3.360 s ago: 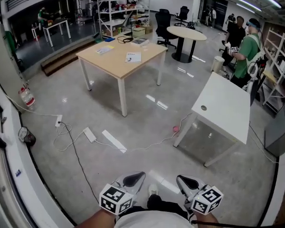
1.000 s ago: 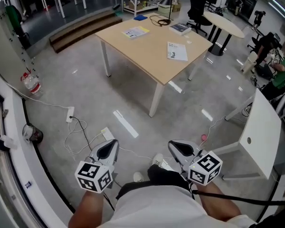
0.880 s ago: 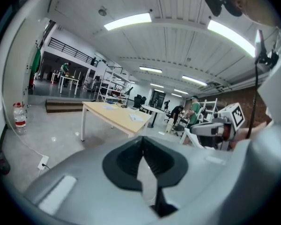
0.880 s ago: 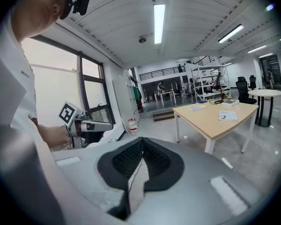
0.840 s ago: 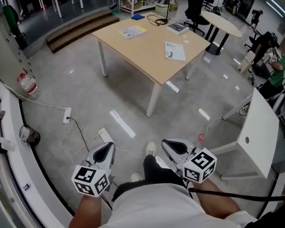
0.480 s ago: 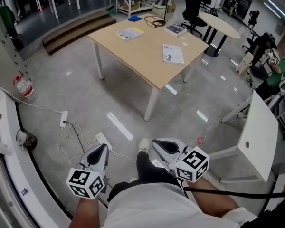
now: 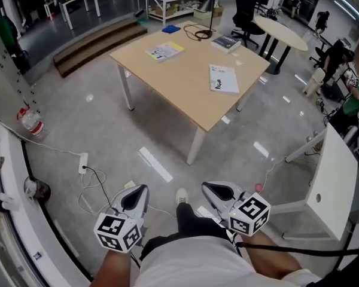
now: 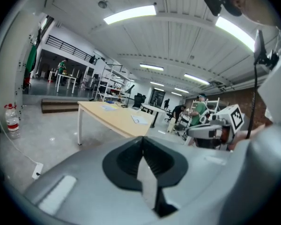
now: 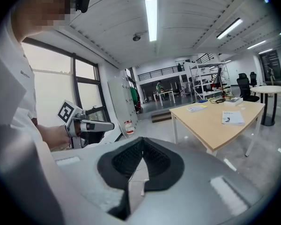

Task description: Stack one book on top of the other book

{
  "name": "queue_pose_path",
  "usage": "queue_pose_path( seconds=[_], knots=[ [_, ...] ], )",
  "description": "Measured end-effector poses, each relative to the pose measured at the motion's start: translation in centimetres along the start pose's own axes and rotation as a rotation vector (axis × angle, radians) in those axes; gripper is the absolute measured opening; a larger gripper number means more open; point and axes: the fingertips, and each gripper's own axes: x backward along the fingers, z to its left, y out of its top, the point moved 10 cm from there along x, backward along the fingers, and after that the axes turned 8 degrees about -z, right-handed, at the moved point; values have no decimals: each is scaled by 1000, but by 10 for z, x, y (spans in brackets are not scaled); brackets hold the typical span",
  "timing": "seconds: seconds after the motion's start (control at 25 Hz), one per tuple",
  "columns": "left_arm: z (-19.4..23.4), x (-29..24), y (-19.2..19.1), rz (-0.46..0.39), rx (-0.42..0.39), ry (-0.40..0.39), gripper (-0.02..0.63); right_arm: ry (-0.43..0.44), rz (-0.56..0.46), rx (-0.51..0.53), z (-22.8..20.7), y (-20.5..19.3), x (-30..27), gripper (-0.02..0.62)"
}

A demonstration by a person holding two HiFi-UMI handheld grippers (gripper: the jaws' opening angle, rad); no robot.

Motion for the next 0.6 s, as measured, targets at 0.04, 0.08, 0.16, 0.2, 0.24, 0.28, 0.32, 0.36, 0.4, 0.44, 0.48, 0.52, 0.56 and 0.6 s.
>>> queue_pose_path(
  seconds=[0.04,0.08,0.16,0.2,0.24,0.28,0.32,0.36,0.4,0.44,0.48,0.52,0.56,0.6],
  knots=[
    [3,-10,5,1,-1,-4,5,-4,1,-4,-9,3,-5,-2],
    [6,-21,9,2,0,-6,5,-8,1,-8,-19,6,-10,-2],
    [14,-43,17,8,1,-9,5,-10,-1,-16,-39,14,-24,-2],
    [17,-54,22,13,-2,-11,5,-8,-3,-18,-49,18,-32,-2],
    [21,-64,27,18,-7,-13,5,-5,-5,-19,-58,23,-40,-2],
    [24,-74,33,23,-13,-14,5,-2,-9,-22,-67,28,-48,-2],
    [27,-85,39,27,-19,-16,5,3,-14,-27,-77,33,-56,-2],
    [31,-95,45,31,-26,-19,5,8,-22,-35,-87,39,-64,-2],
    [34,-106,52,35,-33,-22,5,13,-32,-43,-98,46,-72,-2],
    [37,-117,58,40,-38,-26,5,16,-43,-49,-108,52,-80,-2],
    [41,-128,64,45,-40,-30,5,19,-55,-51,-119,59,-88,-2],
    [44,-138,69,48,-41,-34,5,22,-64,-52,-128,64,-95,-2],
    [48,-147,74,51,-40,-36,5,25,-71,-51,-137,68,-101,-2],
    [51,-156,79,52,-41,-37,5,28,-76,-51,-146,71,-107,-2]
  ],
)
